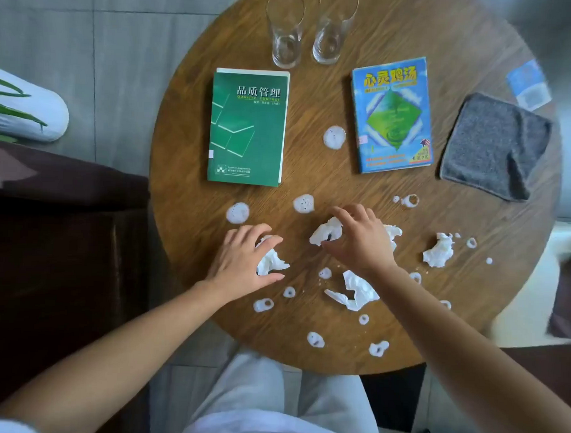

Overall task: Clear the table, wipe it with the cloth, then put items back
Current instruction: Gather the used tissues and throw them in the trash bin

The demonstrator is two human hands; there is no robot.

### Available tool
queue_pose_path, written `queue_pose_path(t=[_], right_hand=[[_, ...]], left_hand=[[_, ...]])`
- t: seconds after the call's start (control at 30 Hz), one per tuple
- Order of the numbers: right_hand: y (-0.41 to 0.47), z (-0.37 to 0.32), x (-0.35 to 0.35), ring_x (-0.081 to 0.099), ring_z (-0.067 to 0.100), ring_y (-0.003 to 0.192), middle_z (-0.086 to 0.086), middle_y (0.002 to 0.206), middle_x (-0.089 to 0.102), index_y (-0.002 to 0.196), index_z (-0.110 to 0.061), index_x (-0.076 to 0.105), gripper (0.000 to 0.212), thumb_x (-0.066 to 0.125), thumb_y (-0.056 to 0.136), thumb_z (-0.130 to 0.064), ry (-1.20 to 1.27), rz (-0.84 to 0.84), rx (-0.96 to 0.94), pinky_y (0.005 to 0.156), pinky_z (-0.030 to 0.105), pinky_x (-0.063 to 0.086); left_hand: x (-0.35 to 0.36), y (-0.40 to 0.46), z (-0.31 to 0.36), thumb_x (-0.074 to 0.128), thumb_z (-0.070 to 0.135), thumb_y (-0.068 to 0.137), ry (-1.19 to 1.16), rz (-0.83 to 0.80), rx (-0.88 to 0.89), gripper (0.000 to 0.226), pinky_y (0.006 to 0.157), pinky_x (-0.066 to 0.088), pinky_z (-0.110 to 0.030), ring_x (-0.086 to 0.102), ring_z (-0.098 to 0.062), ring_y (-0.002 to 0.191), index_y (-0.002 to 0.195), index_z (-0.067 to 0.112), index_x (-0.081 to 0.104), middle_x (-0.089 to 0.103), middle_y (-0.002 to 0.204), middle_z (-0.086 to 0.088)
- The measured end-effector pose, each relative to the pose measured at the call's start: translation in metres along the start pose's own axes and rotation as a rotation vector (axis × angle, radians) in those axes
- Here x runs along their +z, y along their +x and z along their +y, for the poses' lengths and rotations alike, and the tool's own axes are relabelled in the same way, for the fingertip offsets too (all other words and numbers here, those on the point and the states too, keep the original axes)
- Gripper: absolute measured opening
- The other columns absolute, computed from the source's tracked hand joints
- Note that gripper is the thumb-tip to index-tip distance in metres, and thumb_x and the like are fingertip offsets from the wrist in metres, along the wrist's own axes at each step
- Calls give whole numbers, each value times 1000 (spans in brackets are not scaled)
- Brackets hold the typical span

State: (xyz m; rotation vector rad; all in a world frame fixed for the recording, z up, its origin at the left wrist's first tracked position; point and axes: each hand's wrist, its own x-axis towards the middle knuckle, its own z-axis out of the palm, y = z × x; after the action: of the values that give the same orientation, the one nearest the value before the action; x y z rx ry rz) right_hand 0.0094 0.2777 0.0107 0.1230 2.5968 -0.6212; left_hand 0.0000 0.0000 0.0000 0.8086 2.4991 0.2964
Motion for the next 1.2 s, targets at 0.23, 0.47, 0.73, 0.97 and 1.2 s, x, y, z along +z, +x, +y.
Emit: queue_pose_path(t=[0.23,0.47,0.73,0.97,1.2], right_hand=[[-6,-5,8,56,31,113,6,125,59,140,-23,59,64,80,79,-31,-75,-34,32,95,46,47],[-14,0,20,58,31,102,6,108,60,121,-25,73,32,75,89,-27,-47,23,64,81,42,49],[-20,-3,-7,64,25,87,2,101,60,113,-21,70,24,72,90,-26,159,115,80,66,33,47],[-56,-43,-47,55,0,81,-17,92,64,103,-18,66,24,82,85,-25,396,321,-85,68,14,42],[-78,-59,-34,64,21,87,-1,98,72,89,-12,74,18,77,87,-30,379,533,-156,72,31,49]], left_hand=[[3,-6,4,85,48,76,-20,5,-23,65,86,51,-36,56,-21,102,131,24,61,57,121,-2],[13,-11,15,81,5,81,-131,46,-47,39,77,59,-41,59,-24,94,117,16,71,57,115,-4],[-4,-10,30,72,-2,89,-520,145,-230,24,84,51,-16,59,-8,97,107,13,72,56,114,5],[-69,6,71,60,9,102,-1196,18,-455,25,93,54,-23,71,-9,101,109,32,67,75,108,1],[-82,5,109,42,26,107,-2010,-60,-665,37,80,53,-37,69,-23,93,125,6,66,72,108,-13]])
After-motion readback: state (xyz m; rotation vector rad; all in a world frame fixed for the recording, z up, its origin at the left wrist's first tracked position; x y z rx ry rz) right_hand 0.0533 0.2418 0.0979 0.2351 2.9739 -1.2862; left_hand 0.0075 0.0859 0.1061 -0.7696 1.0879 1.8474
